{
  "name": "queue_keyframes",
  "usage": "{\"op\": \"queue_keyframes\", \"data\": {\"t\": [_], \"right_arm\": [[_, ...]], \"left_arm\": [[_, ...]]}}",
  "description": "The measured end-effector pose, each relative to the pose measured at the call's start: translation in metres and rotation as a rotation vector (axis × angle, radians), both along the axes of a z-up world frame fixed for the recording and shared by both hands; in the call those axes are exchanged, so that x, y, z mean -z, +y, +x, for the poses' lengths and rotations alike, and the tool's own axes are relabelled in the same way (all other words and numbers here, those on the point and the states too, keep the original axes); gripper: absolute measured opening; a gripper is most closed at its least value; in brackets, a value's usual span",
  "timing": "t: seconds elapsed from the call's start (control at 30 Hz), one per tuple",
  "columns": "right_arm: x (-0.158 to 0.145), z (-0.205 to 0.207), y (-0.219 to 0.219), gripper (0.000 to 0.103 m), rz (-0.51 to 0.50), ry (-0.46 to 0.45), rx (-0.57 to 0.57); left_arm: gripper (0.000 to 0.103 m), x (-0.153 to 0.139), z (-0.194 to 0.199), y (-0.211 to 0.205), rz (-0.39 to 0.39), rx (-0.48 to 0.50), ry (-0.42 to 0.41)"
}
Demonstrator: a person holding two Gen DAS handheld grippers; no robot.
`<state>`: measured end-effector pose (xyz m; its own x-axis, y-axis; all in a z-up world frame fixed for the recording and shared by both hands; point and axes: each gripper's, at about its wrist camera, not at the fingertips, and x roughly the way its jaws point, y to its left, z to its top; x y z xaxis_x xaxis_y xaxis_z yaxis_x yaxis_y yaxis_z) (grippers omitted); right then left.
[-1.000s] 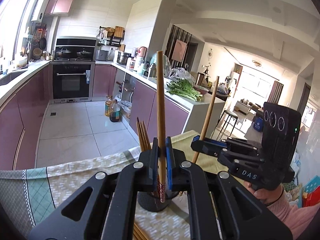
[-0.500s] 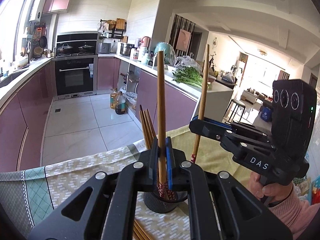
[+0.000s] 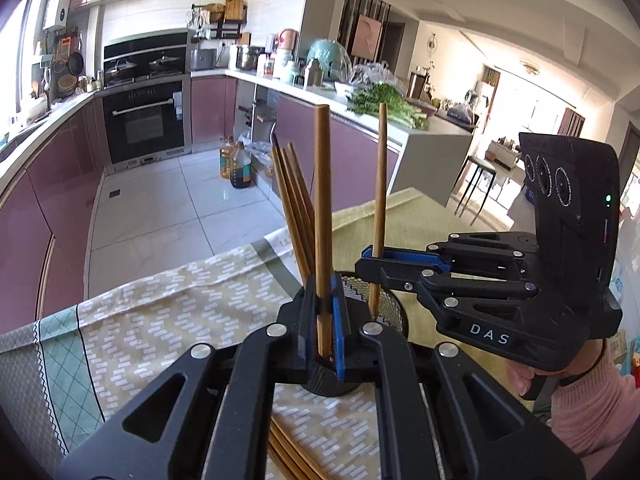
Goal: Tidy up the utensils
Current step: 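Lower the left tool's chopstick into the mesh holder while the right tool inserts its own, then open both tools and pull them up out of the holder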
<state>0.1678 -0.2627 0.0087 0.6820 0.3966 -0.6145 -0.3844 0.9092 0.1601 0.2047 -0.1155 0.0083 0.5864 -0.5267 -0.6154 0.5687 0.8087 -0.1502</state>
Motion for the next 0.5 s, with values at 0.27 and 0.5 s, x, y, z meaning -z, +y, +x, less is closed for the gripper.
{"op": "queue_keyframes", "data": {"t": [0.27, 0.5], "right_arm": [[0.011, 0.009, -0.002, 0.008, 0.013, 0.038, 0.027], [0.013, 0.003, -0.006, 0.018, 0.04, 0.025, 0.026]], "left_arm": [[0.011, 0.013, 0.012, -0.007, 0.014, -0.007, 0.051], [0.028, 0.011, 0.004, 0.004, -0.013, -0.05, 0.025]]}}
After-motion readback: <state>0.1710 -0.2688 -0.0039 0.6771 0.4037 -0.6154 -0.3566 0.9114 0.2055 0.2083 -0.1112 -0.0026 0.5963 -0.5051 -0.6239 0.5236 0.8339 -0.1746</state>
